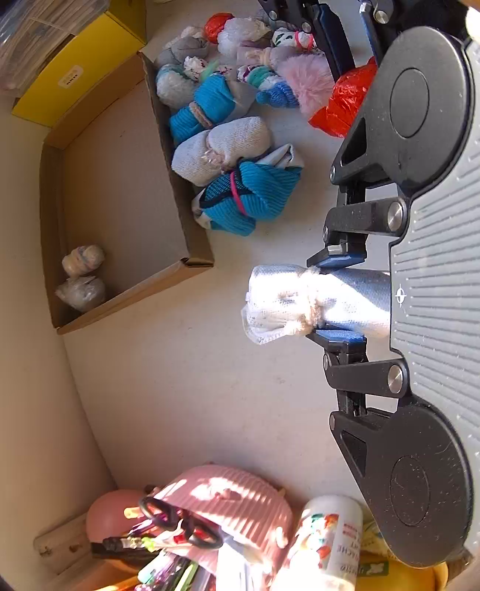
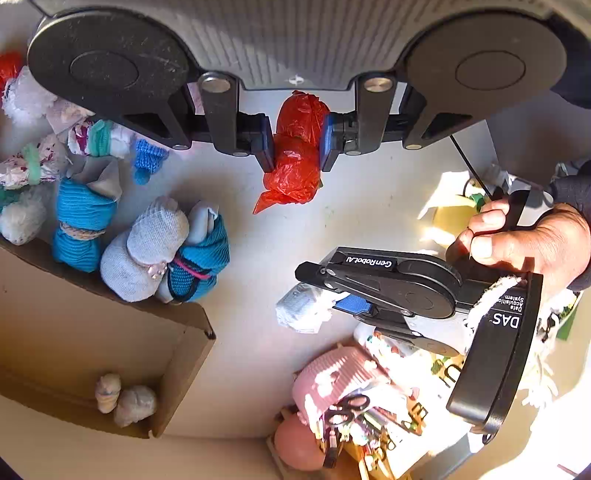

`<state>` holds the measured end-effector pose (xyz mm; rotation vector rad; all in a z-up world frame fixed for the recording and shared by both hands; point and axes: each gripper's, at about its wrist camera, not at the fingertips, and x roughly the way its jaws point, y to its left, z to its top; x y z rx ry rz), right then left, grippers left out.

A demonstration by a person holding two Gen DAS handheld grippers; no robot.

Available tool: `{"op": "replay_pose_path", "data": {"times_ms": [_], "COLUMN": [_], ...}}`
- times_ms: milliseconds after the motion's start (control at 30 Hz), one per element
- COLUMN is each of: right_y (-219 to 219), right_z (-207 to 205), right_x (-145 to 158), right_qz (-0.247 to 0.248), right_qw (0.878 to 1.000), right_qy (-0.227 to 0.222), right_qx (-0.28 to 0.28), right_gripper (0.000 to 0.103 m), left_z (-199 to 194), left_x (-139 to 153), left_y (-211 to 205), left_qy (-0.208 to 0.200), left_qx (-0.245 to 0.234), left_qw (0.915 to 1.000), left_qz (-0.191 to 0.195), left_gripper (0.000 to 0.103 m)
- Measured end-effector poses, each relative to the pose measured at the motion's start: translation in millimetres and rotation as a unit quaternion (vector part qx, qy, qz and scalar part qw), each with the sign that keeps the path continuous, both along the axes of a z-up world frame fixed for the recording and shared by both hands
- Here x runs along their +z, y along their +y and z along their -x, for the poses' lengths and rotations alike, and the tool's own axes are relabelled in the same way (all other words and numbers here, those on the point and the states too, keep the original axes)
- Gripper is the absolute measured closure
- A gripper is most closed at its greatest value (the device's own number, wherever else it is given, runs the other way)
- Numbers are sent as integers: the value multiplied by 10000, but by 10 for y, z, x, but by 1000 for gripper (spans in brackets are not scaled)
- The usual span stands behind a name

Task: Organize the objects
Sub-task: 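Carry both bundles into the tray beside the others and open both tools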

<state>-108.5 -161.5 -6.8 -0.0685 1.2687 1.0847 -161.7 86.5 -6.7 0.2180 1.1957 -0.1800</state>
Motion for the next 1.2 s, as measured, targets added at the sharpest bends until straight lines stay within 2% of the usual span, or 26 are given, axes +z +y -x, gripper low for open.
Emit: {"op": "replay_pose_path", "data": {"times_ms": [133,233,333,433,633,700,800,933,1100,1200], "right_y": [-171,-122,-238,-182,-246,-254,-296,-301,-239,-152], "right_z": [-425,-701,-958,-1154,-1424,-1488,-1622,-1845,-2125,-2345], "right_x": [432,693,922,1003,1013,978,881,657,295,17], "right_qz": [-616,-864,-989,-878,-441,-294,-155,61,142,315], "right_qw": [9944,9857,9750,9657,9525,9500,9487,9522,9585,9597], "right_qy": [-125,-550,-962,-1436,-1971,-2045,-2007,-1829,-1595,-1495], "right_qx": [-845,-1342,-1740,-1977,-2280,-2340,-2439,-2445,-2358,-2357], "right_gripper": [80,80,80,80,80,80,80,80,80,80], "left_z": [-400,-645,-944,-1091,-1395,-1495,-1691,-1964,-2278,-2420], "left_x": [691,1138,1444,1578,1396,1275,1002,615,104,-157], "left_y": [68,36,47,18,-207,-349,-679,-1051,-1263,-1305], "left_qy": [-737,-1245,-1619,-1812,-1570,-1374,-1180,-914,-541,-425], "left_qx": [-203,-316,-402,-385,-171,-53,-29,32,302,421], "left_qw": [9960,9891,9832,9810,9864,9860,9848,9831,9810,9821], "left_qz": [-458,-717,-745,-577,453,941,1275,1583,1839,1788], "left_gripper": [64,64,64,64,64,64,64,64,63,63]}}
